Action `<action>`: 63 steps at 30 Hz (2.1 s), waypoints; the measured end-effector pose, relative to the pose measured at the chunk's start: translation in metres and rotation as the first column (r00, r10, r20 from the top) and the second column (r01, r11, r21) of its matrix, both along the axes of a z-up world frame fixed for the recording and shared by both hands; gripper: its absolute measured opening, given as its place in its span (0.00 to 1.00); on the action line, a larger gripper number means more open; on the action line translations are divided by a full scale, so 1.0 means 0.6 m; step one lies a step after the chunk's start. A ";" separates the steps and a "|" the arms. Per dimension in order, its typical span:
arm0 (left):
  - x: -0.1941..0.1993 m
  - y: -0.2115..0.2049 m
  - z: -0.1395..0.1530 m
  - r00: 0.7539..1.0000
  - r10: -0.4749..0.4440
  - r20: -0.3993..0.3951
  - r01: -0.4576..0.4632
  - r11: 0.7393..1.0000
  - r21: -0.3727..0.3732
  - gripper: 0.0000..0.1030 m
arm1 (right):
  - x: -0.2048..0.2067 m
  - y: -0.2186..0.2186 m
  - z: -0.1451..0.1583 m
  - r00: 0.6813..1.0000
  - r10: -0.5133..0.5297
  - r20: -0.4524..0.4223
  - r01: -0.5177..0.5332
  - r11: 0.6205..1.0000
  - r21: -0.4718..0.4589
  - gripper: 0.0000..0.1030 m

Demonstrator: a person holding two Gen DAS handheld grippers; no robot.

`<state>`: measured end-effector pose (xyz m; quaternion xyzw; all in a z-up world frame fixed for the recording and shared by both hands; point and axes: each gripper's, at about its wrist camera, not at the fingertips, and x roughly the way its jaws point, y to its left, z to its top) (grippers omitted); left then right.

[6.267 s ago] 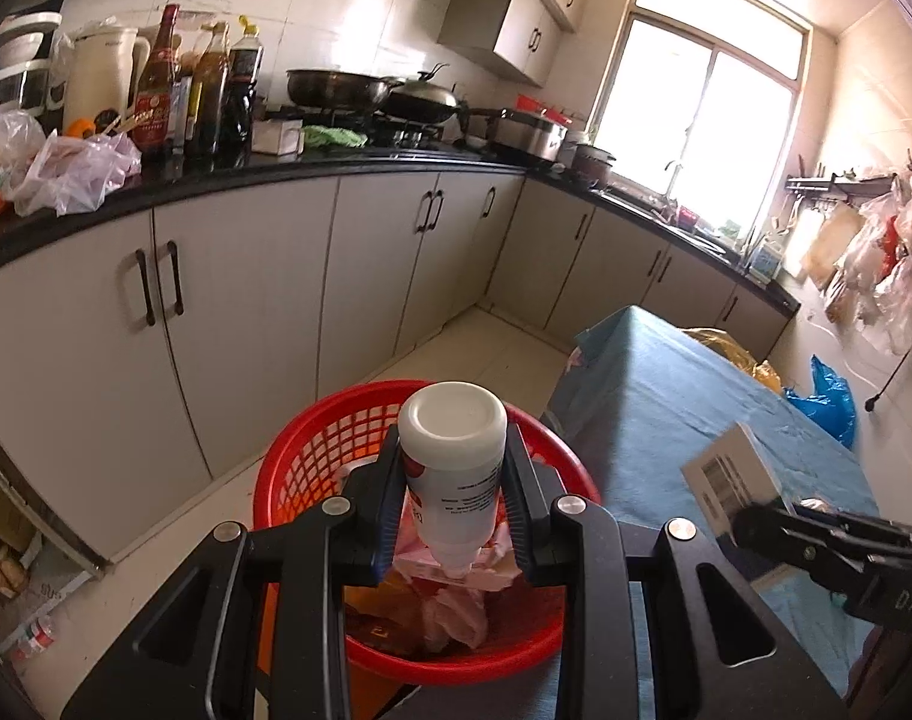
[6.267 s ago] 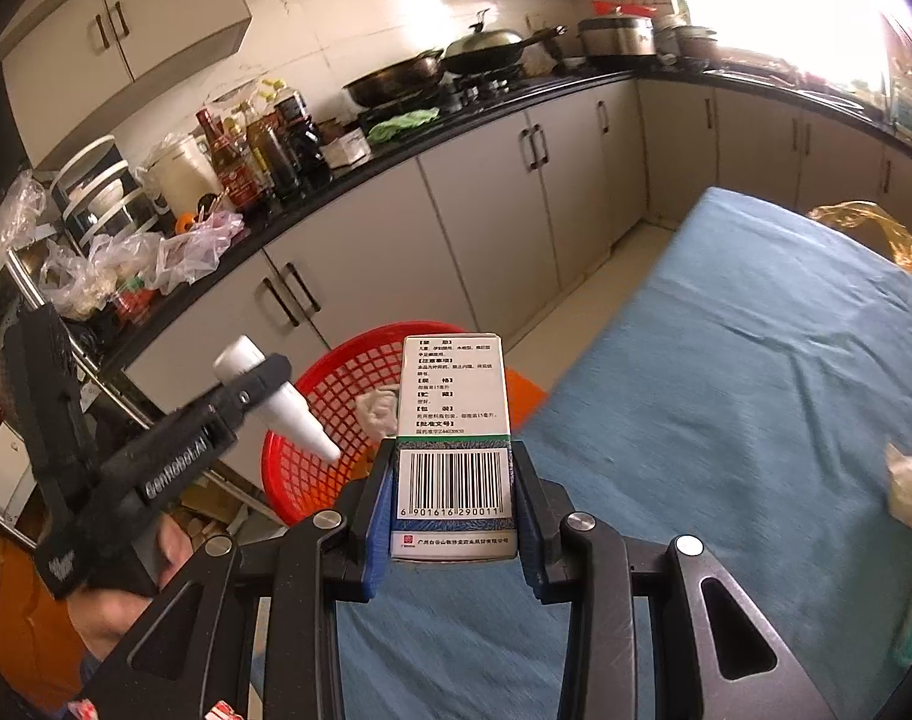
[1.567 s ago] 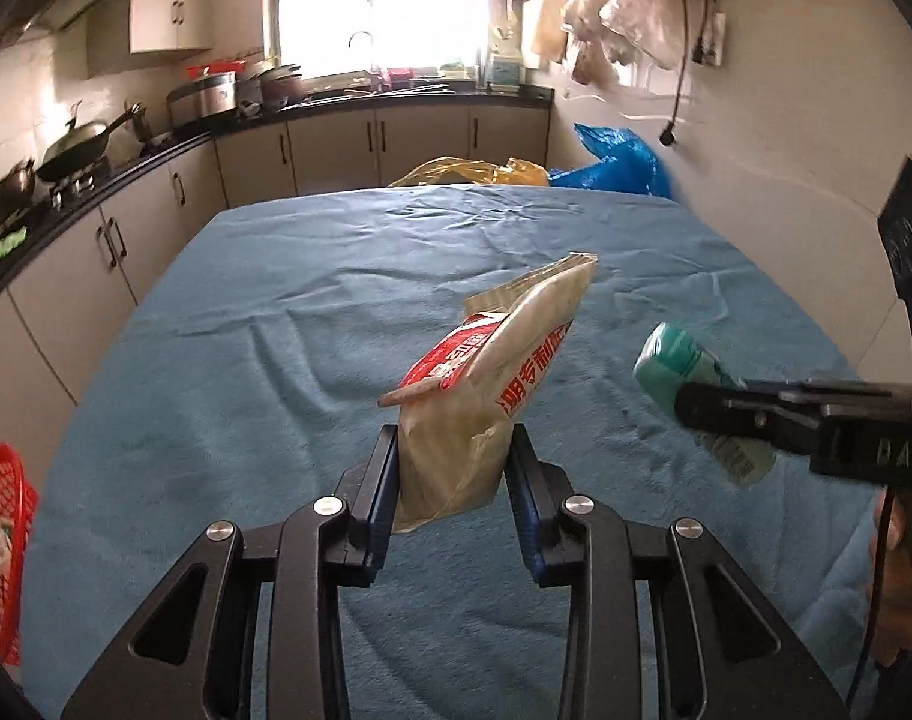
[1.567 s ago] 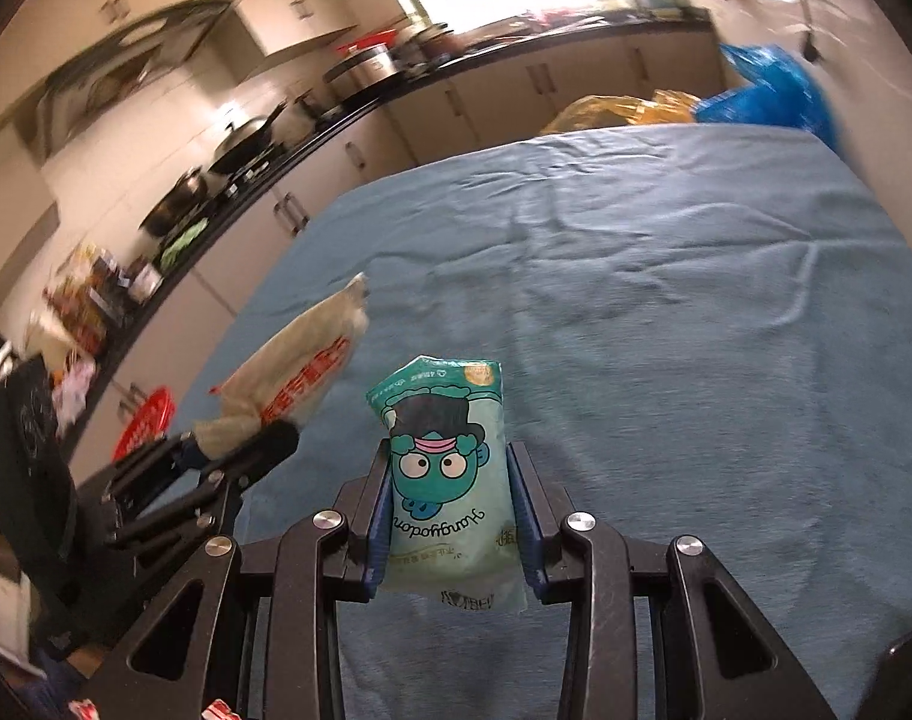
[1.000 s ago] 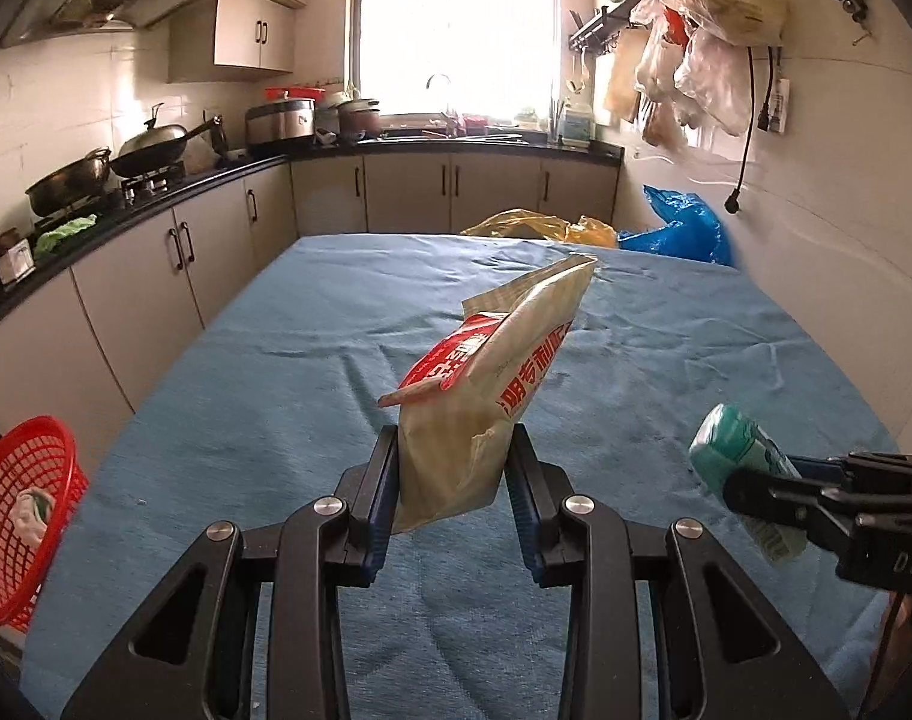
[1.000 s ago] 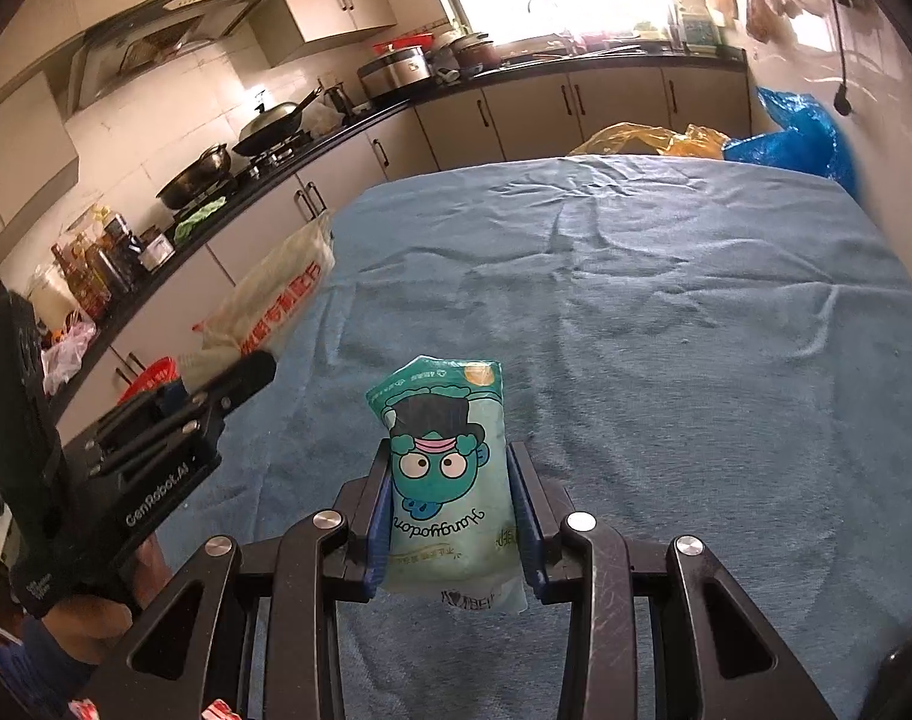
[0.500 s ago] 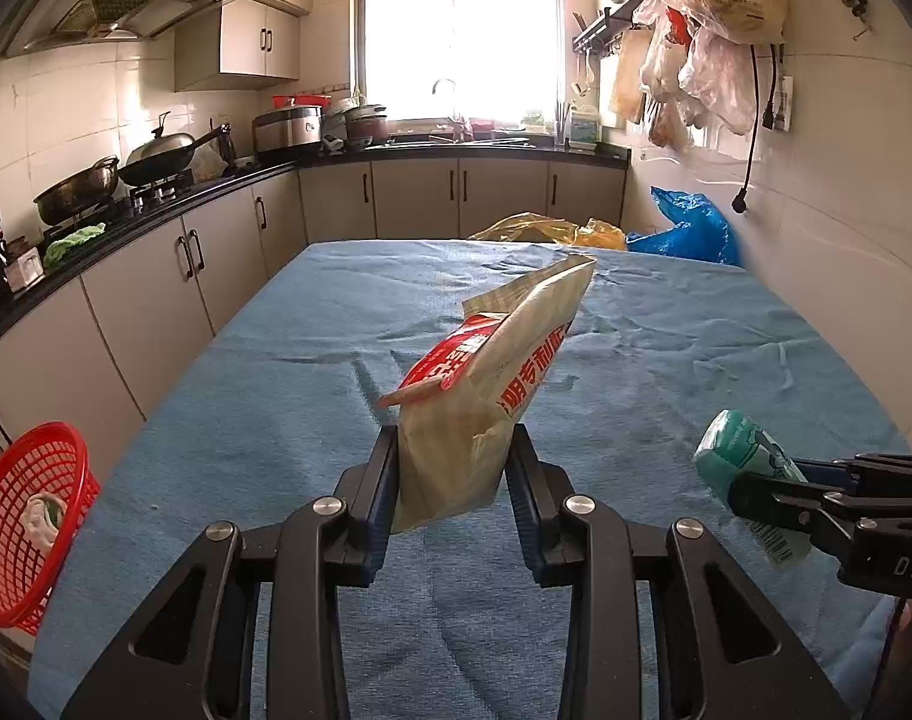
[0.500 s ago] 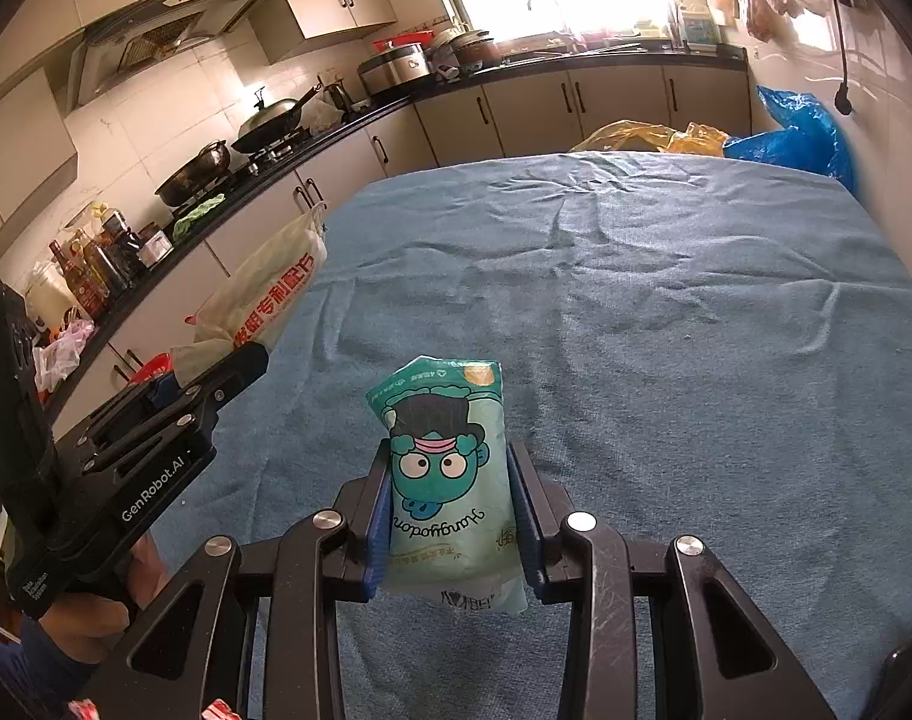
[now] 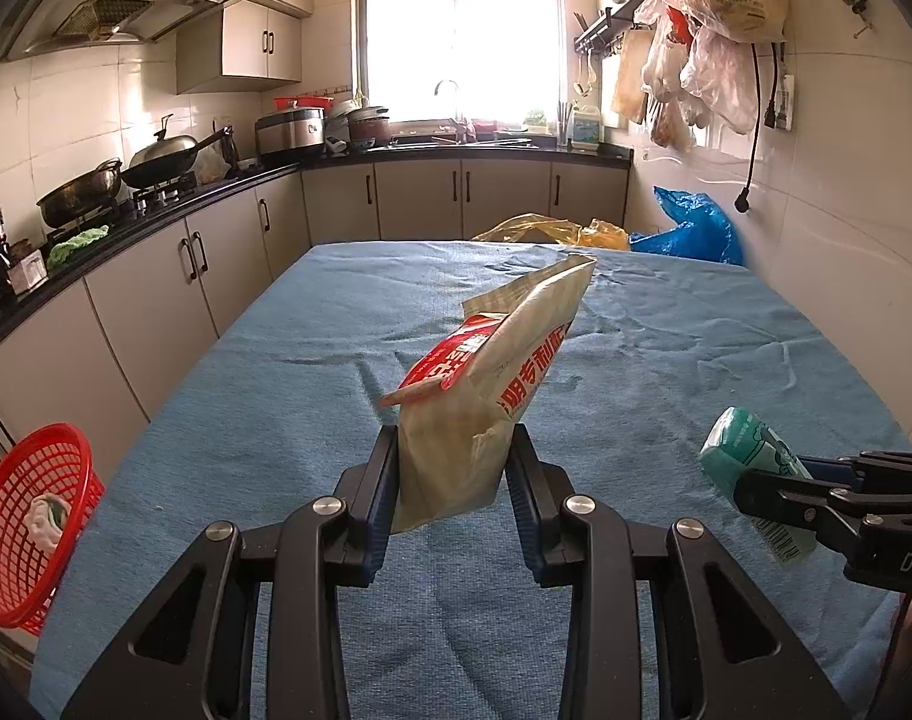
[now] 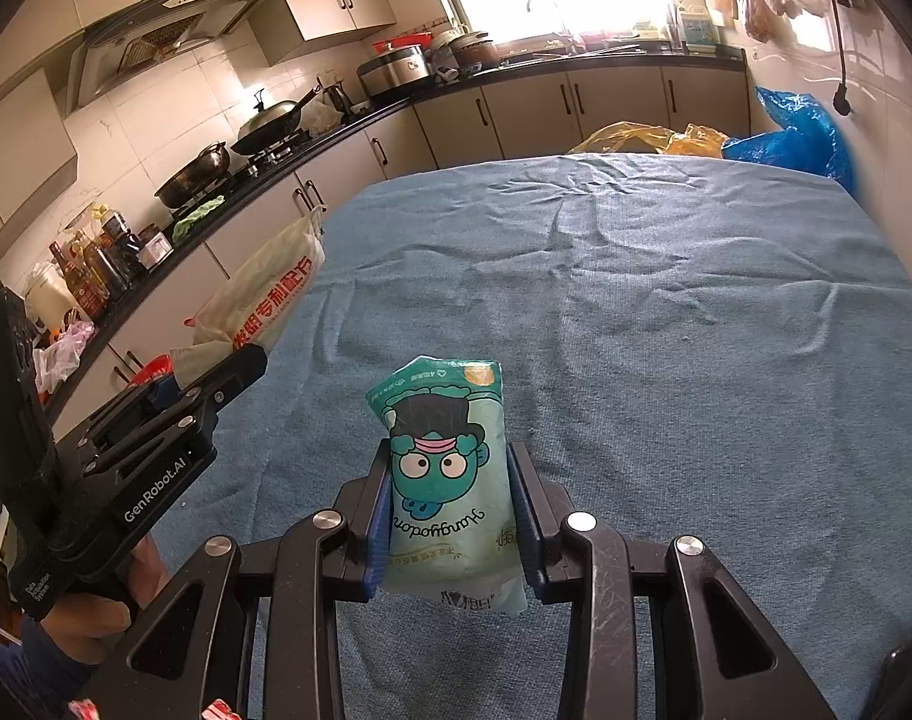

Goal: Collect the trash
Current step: 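Carry the snack bag with the left gripper while the right carries the tissue pack toward the basket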

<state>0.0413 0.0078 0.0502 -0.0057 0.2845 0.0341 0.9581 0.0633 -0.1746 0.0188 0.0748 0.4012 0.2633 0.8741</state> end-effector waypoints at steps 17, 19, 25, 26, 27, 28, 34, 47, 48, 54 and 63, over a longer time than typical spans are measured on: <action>-0.006 0.009 0.001 1.000 0.011 0.012 -0.011 1.000 0.009 0.32 | -0.001 -0.005 0.004 1.000 -0.016 0.001 0.016 1.000 0.005 0.37; -0.005 0.006 0.001 1.000 0.012 0.013 -0.012 1.000 0.011 0.32 | -0.002 -0.005 0.005 1.000 -0.024 0.003 0.024 1.000 0.006 0.37; -0.005 0.008 0.002 1.000 0.014 0.013 -0.014 1.000 0.013 0.32 | -0.001 -0.016 0.010 0.998 -0.061 0.003 0.060 0.998 0.030 0.37; -0.007 0.009 0.002 1.000 0.015 0.012 -0.015 1.000 0.014 0.32 | 0.000 -0.018 0.010 0.998 -0.066 -0.001 0.066 0.997 0.037 0.37; -0.009 0.012 0.002 1.000 0.014 0.011 -0.014 1.000 0.011 0.32 | 0.000 -0.020 0.011 0.997 -0.072 -0.007 0.073 0.996 0.047 0.37; -0.011 0.013 0.003 1.000 0.014 0.011 -0.014 1.000 0.008 0.32 | -0.001 -0.021 0.011 0.997 -0.078 -0.010 0.078 0.995 0.054 0.37; -0.048 0.022 0.014 1.000 0.005 0.023 -0.005 1.000 -0.002 0.33 | -0.021 -0.013 0.015 0.996 -0.083 -0.019 0.084 0.994 0.066 0.37; -0.130 0.085 0.039 0.997 0.047 0.058 -0.045 0.998 -0.044 0.33 | -0.068 0.073 0.037 1.000 0.013 -0.015 -0.012 0.997 0.079 0.37; -0.136 0.090 0.040 0.997 0.052 0.061 -0.049 0.998 -0.048 0.33 | -0.070 0.081 0.040 1.000 0.022 -0.013 -0.021 0.997 0.076 0.37; -0.165 0.131 0.048 0.992 0.102 0.081 -0.096 0.993 -0.076 0.33 | -0.081 0.135 0.052 0.997 0.072 -0.008 -0.071 0.996 0.061 0.37; -0.208 0.209 0.055 0.977 0.187 0.106 -0.174 0.977 -0.125 0.33 | -0.082 0.213 0.070 0.990 0.142 -0.006 -0.142 0.989 0.048 0.37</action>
